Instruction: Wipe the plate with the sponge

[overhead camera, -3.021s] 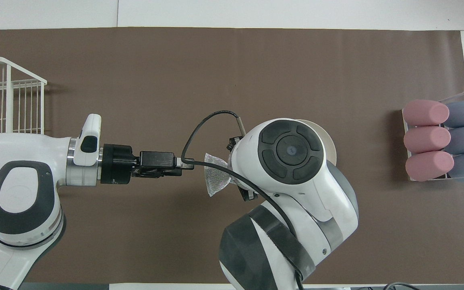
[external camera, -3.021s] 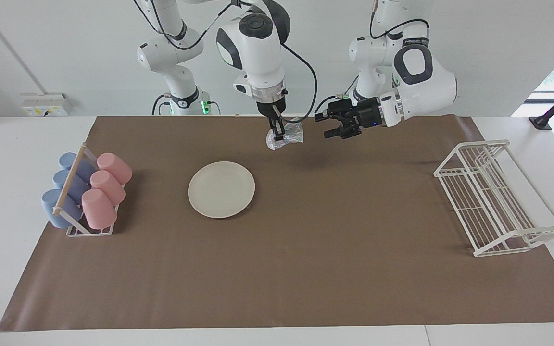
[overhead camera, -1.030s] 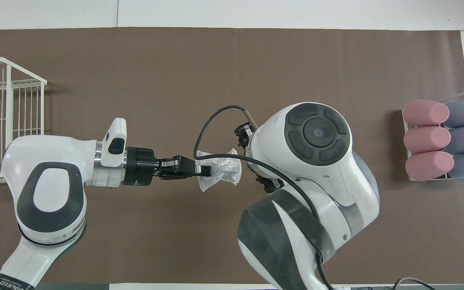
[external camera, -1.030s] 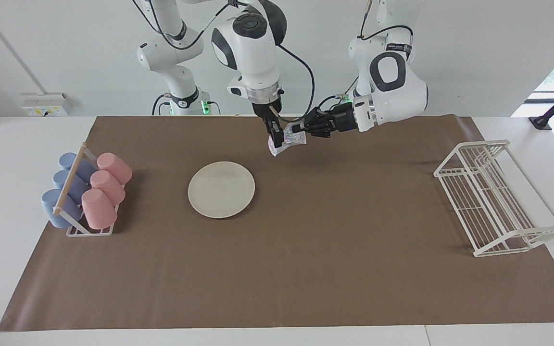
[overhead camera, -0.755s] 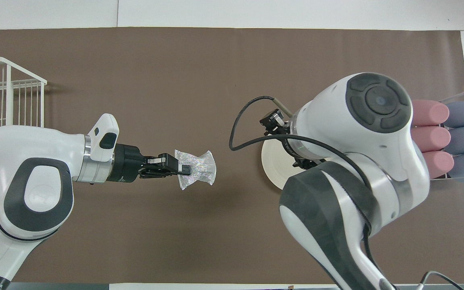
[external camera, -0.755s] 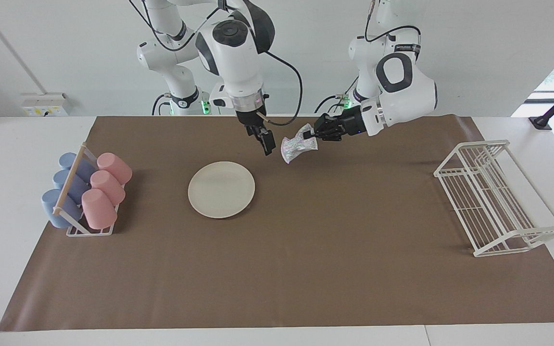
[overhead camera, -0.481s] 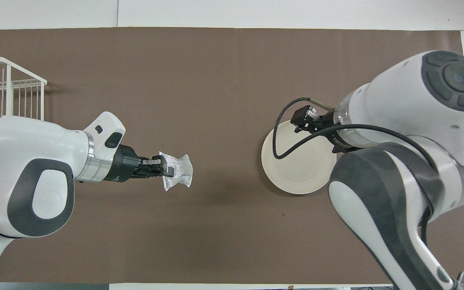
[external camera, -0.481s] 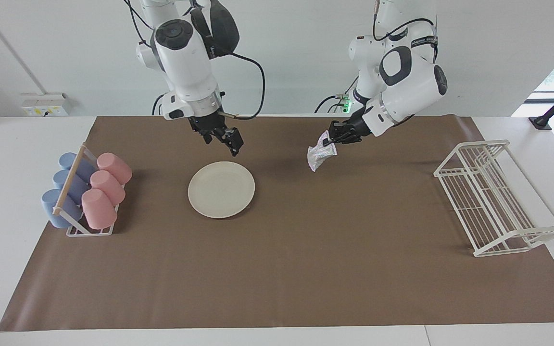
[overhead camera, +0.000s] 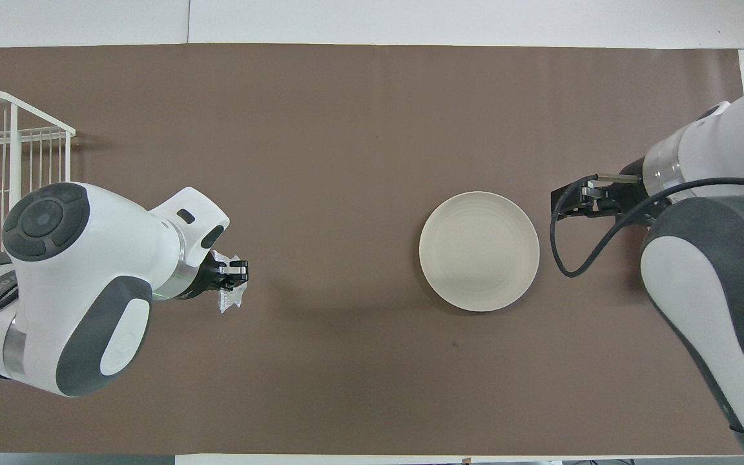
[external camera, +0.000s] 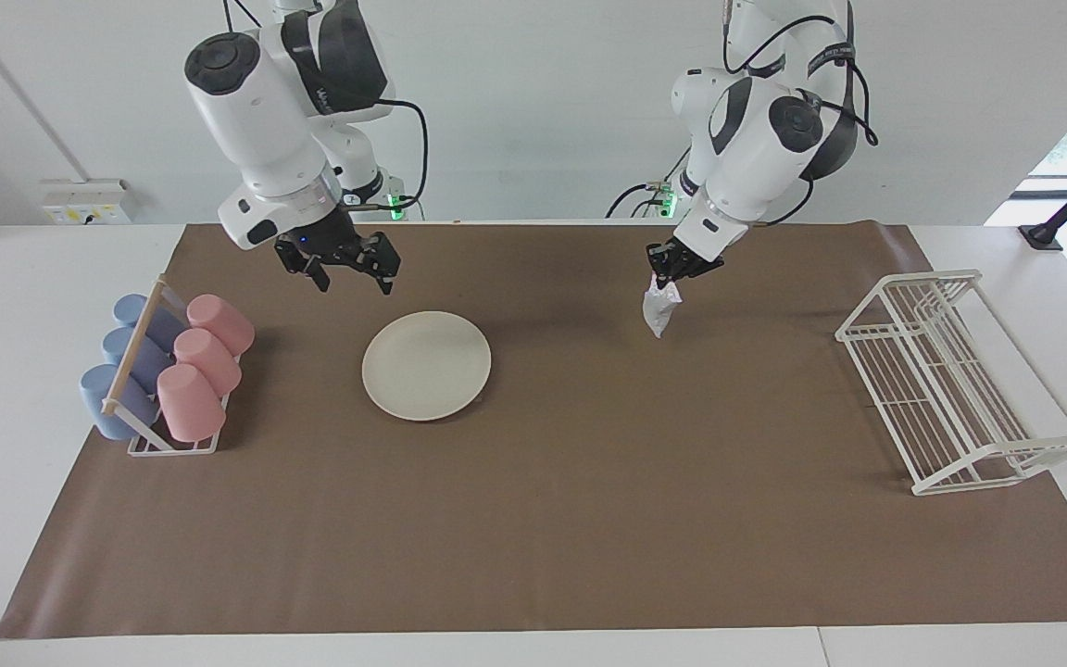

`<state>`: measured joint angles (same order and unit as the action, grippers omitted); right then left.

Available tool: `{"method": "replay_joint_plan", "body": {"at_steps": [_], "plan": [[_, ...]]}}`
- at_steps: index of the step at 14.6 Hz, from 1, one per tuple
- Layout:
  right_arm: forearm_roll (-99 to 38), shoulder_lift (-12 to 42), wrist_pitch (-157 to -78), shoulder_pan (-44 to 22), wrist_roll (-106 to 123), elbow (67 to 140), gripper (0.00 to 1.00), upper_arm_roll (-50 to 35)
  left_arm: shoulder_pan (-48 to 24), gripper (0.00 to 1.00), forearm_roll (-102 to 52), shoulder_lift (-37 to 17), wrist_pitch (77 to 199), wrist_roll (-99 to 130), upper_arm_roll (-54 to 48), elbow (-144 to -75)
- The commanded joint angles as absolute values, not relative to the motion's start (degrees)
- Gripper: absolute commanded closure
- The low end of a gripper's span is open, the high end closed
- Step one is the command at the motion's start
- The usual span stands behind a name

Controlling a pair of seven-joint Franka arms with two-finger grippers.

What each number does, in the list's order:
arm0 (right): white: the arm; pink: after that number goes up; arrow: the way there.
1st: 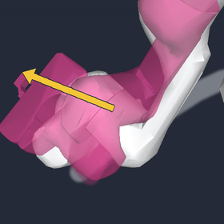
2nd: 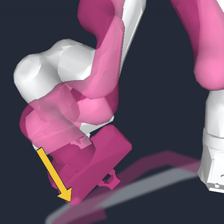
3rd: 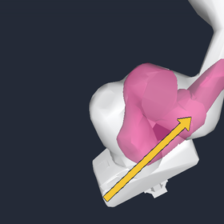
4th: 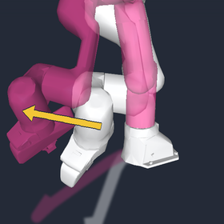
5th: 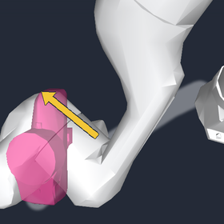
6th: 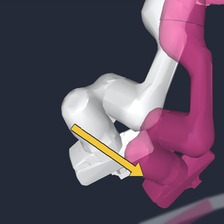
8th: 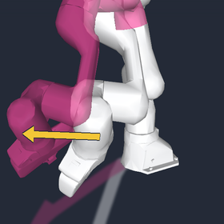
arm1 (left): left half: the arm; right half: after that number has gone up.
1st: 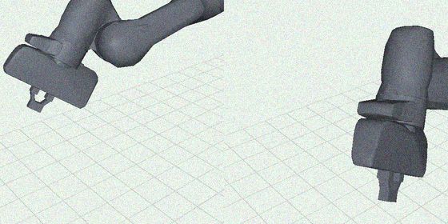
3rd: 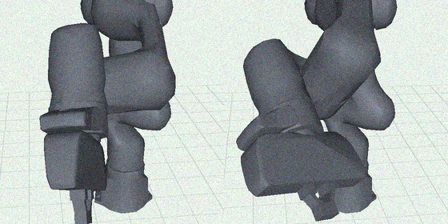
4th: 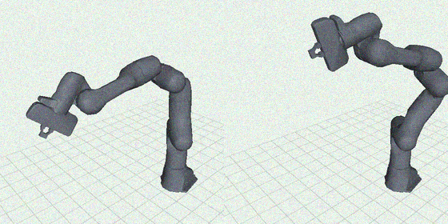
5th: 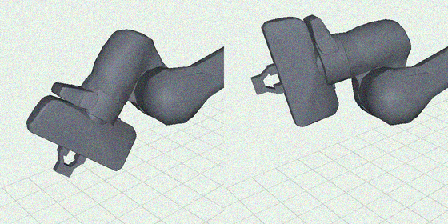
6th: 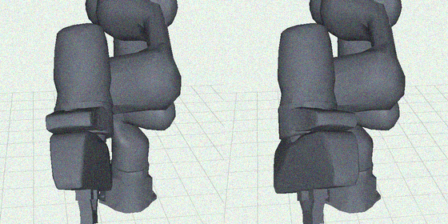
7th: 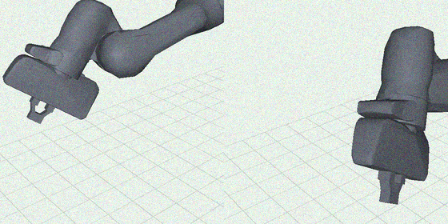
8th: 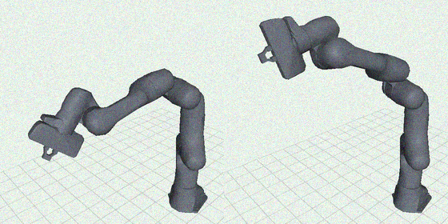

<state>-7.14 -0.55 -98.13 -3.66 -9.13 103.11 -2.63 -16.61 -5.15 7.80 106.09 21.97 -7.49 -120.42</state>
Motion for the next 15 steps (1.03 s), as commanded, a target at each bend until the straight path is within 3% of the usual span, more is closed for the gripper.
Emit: {"method": "replay_joint_plan", "body": {"at_steps": [1,6,15], "plan": [[-6.59,-2.02,-95.63,0.00,-0.82,104.50,0.00,-3.34,-18.28,1.00,4.45,7.30,98.55,25.39,-7.03,-116.38],[-3.43,-0.10,-95.01,-3.60,0.53,101.52,0.00,-2.64,-22.67,1.00,20.54,1.15,84.66,31.19,-7.03,-108.38],[-1.59,1.32,-92.02,-4.31,0.88,97.47,0.00,1.76,-24.96,1.00,51.03,-10.00,70.32,32.70,-6.94,-106.79]]}}
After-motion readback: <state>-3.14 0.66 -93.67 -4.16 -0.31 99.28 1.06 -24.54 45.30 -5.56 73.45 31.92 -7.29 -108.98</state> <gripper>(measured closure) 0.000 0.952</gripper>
